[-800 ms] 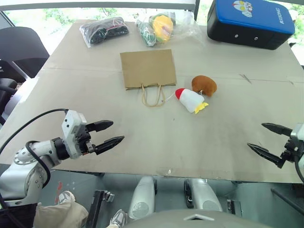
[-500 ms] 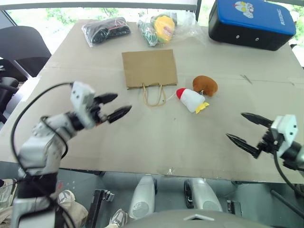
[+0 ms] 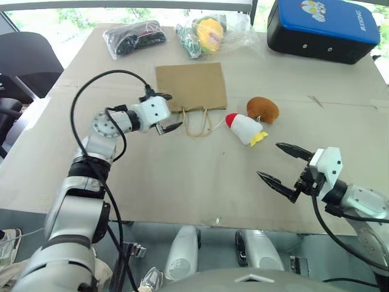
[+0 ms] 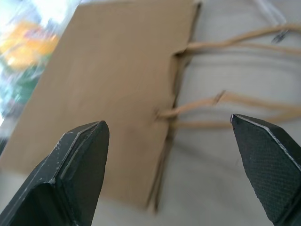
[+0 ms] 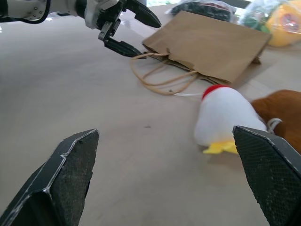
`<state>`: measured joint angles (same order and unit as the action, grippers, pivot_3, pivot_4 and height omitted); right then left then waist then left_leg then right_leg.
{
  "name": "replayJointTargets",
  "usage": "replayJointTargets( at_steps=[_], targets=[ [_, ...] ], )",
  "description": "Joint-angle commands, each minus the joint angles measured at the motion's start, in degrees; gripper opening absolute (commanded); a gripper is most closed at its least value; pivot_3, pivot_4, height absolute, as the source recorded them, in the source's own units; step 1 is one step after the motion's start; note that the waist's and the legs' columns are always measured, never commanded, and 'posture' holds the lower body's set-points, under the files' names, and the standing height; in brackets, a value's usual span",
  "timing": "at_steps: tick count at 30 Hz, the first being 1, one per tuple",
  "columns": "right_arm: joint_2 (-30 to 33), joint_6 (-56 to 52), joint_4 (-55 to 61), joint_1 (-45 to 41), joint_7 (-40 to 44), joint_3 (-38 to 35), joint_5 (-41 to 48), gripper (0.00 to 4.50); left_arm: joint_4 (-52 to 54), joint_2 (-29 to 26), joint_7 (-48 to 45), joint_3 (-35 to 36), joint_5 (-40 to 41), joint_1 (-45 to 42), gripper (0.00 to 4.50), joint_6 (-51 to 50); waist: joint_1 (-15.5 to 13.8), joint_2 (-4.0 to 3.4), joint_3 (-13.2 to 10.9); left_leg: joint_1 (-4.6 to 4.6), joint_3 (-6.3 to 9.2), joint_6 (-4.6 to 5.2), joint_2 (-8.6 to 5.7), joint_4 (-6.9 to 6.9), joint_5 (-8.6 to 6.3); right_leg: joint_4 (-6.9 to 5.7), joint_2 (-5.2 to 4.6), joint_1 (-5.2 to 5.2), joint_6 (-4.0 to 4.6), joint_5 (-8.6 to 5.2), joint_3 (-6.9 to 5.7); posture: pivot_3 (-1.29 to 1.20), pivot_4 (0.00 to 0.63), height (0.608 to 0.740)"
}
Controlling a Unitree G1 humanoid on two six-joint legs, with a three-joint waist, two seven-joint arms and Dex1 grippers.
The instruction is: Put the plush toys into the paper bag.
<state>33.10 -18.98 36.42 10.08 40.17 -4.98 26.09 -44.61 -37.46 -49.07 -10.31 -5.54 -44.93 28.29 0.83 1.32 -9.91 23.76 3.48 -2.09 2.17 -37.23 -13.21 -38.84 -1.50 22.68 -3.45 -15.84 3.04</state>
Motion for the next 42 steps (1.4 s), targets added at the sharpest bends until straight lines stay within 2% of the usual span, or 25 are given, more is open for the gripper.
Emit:
replayJointTargets(
  at_steps=[1,2,3,6,8,10,11,13,15,17,19,21,24,27,35,42],
  targets=[
    [-0.6,0.6,3.3,1.5,-2.8,-0.9,-1.4,4.45,-5.0,1.4,-0.1,-1.5,-2.3,-2.9,4.47,8.7,0.2,0.00,0.0,-0.04,-0.01,0.00,0.01,0.02,0.00,-0.04,0.01,0.00,0.00,0.00,0.01,0.00,0.150,0.740],
    [-1.1,0.8,3.3,1.6,-3.7,-0.9,-1.8,4.50,-6.4,2.1,-0.1,-1.9,-2.7,-3.6,3.95,9.9,0.2,0.00,0.0,-0.03,0.04,0.00,0.02,0.02,0.00,-0.05,0.04,0.01,0.00,0.00,-0.02,0.00,0.150,0.740],
    [-1.4,1.0,3.3,1.6,-4.3,-0.8,-2.1,4.50,-7.6,2.5,-0.2,-2.0,-2.9,-4.1,3.77,10.8,0.3,0.00,0.0,-0.03,0.04,0.00,0.02,0.02,0.00,-0.05,0.05,0.00,0.00,0.00,-0.01,0.00,0.150,0.740],
    [-2.2,0.1,3.7,0.6,-6.6,0.4,-3.8,4.50,-8.6,5.0,-4.9,0.3,2.0,-4.7,2.34,8.8,0.1,0.00,0.0,-0.01,0.02,0.00,0.02,0.00,0.00,-0.05,0.04,0.00,0.00,0.00,0.00,0.00,0.150,0.740],
    [-3.0,-1.1,4.4,-0.4,-9.0,1.3,-5.3,4.50,-5.6,6.9,-11.1,4.3,10.5,-3.9,1.35,0.1,0.1,0.00,0.0,-0.01,0.02,0.00,0.02,0.00,0.00,-0.04,0.04,0.00,0.00,0.00,-0.01,0.00,0.150,0.740],
    [-3.3,-4.4,4.5,-1.8,-10.5,2.6,-4.9,4.50,2.6,7.6,-18.0,7.7,20.5,-1.3,0.38,-15.0,0.3,-0.01,0.0,0.01,0.05,0.00,0.02,-0.02,0.00,-0.06,0.04,0.00,0.00,0.00,-0.02,0.00,0.150,0.740],
    [-3.9,-6.1,3.8,-3.0,-11.0,3.0,-4.0,4.09,8.7,7.4,-19.3,9.0,25.4,0.7,0.00,-23.4,0.5,-0.01,0.0,0.00,0.04,0.00,0.04,-0.02,0.00,-0.08,0.04,0.00,0.00,0.00,-0.02,0.00,0.150,0.740],
    [-5.0,-8.4,2.6,-5.2,-11.6,4.0,-2.8,3.65,19.1,6.6,-19.6,10.6,32.0,4.1,0.00,-35.8,1.4,-0.01,0.0,0.00,0.05,0.00,0.06,-0.01,0.00,-0.10,0.04,0.00,0.00,0.00,-0.02,0.00,0.150,0.740],
    [-5.9,-9.4,1.6,-7.9,-11.4,6.5,-3.3,2.58,29.6,6.2,-16.3,12.8,38.3,7.4,0.00,-47.3,1.5,-0.03,0.0,-0.02,0.10,0.00,0.08,-0.01,0.00,-0.14,0.04,0.00,0.01,0.00,-0.04,0.00,0.150,0.740],
    [-7.7,-10.8,-0.2,-12.4,-11.5,9.7,-3.6,1.73,40.2,6.3,-11.3,15.5,45.9,10.5,0.00,-57.8,1.9,-0.03,0.0,-0.04,0.13,0.00,0.09,-0.02,0.00,-0.14,0.06,-0.01,0.01,0.00,-0.04,0.00,0.150,0.740],
    [-9.4,-12.0,-2.3,-16.9,-11.3,12.5,-4.0,1.10,48.1,6.8,-6.0,18.0,51.9,12.5,0.00,-65.1,1.9,-0.04,0.0,-0.04,0.12,0.00,0.12,-0.04,0.00,-0.17,0.06,0.00,0.01,0.00,-0.01,0.00,0.150,0.740],
    [-11.8,-13.3,-5.1,-21.8,-11.2,14.9,-3.9,0.13,54.7,7.1,-1.1,20.3,57.7,14.5,0.00,-70.7,1.6,-0.04,0.0,-0.03,0.17,0.00,0.13,-0.05,0.00,-0.19,0.06,-0.01,0.02,0.01,-0.06,0.00,0.150,0.740],
    [-15.9,-13.5,-12.5,-30.0,-10.1,20.2,-6.0,0.06,63.1,7.6,6.7,23.6,66.4,17.7,0.00,-77.0,1.6,-0.03,0.0,-0.05,0.15,0.00,0.11,-0.06,0.00,-0.15,0.04,-0.03,0.02,0.01,-0.05,0.00,0.150,0.740],
    [-19.3,-11.1,-20.6,-35.2,-9.0,23.7,-8.7,0.06,67.5,7.4,11.5,25.6,71.3,19.7,0.00,-79.3,1.3,-0.02,0.0,-0.07,0.15,-0.01,0.10,-0.07,0.01,-0.16,0.04,-0.02,0.02,0.01,-0.05,0.00,0.150,0.740],
    [-28.7,0.8,-46.4,-43.5,-3.4,29.0,-14.4,0.06,70.2,7.0,16.1,26.3,72.9,20.9,0.00,-77.8,1.4,-0.02,0.0,-0.06,0.16,-0.02,0.06,-0.06,0.01,-0.14,0.03,-0.02,0.03,0.02,-0.07,0.00,0.150,0.740],
    [-36.2,10.8,-65.1,-45.7,-0.6,30.5,-19.3,0.06,71.6,7.3,19.9,27.9,73.1,20.8,0.00,-75.1,1.7,0.00,0.0,-0.09,0.14,-0.03,0.07,-0.03,0.02,-0.14,0.04,0.00,0.03,0.02,-0.04,0.00,0.150,0.740]
  ],
)
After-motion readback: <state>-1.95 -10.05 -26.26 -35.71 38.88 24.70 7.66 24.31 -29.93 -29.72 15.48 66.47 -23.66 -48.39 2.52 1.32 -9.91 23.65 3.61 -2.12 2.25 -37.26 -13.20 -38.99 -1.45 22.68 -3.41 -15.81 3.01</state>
